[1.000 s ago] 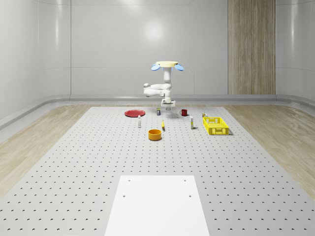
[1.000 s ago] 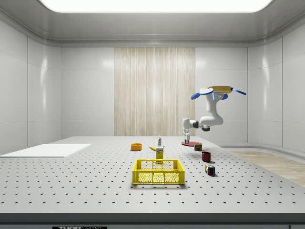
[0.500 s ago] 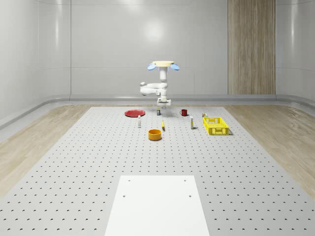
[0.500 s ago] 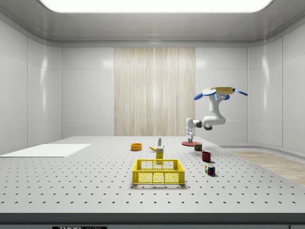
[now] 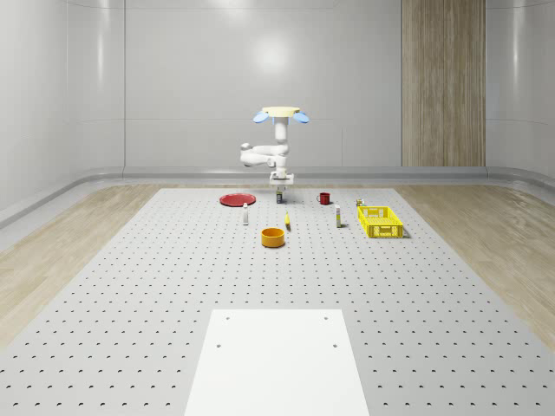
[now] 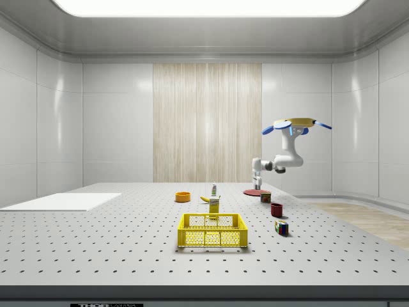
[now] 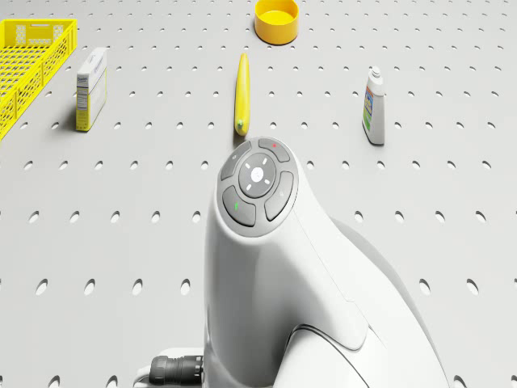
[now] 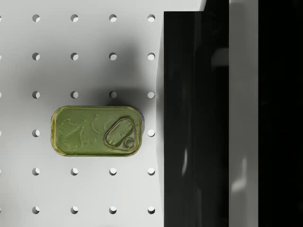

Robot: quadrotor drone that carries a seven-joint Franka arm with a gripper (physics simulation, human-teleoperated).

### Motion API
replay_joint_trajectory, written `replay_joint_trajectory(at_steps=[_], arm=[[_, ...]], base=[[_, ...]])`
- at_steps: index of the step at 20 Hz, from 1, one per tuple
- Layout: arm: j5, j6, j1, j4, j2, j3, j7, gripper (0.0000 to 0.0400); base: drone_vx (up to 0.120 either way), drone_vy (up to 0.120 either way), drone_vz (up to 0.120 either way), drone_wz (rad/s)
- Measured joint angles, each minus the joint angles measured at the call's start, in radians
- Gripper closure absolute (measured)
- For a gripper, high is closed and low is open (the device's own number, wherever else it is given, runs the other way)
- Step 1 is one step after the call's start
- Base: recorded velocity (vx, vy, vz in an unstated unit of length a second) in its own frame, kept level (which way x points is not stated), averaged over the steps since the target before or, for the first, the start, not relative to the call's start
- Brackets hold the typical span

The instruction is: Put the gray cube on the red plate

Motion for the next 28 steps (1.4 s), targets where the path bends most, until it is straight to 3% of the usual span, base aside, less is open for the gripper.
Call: replay_joint_trajectory(at_steps=[5,17,23,28], arm=[[0.004,0.009,-0.002,0.0,-0.01,0.002,0.002,0.015],[0.013,0.029,-0.006,0.001,-0.031,0.005,0.005,0.015],[0.017,0.038,-0.008,0.002,-0.041,0.006,0.006,0.015],[0.019,0.045,-0.009,0.002,-0.048,0.007,0.008,0.015]], base=[[0.0,-0.12,0.0,0.0],[-0.1,-0.12,0.0,0.0],[-0.007,-0.12,0.0,0.0],[-0.12,-0.12,0.0,0.0]])
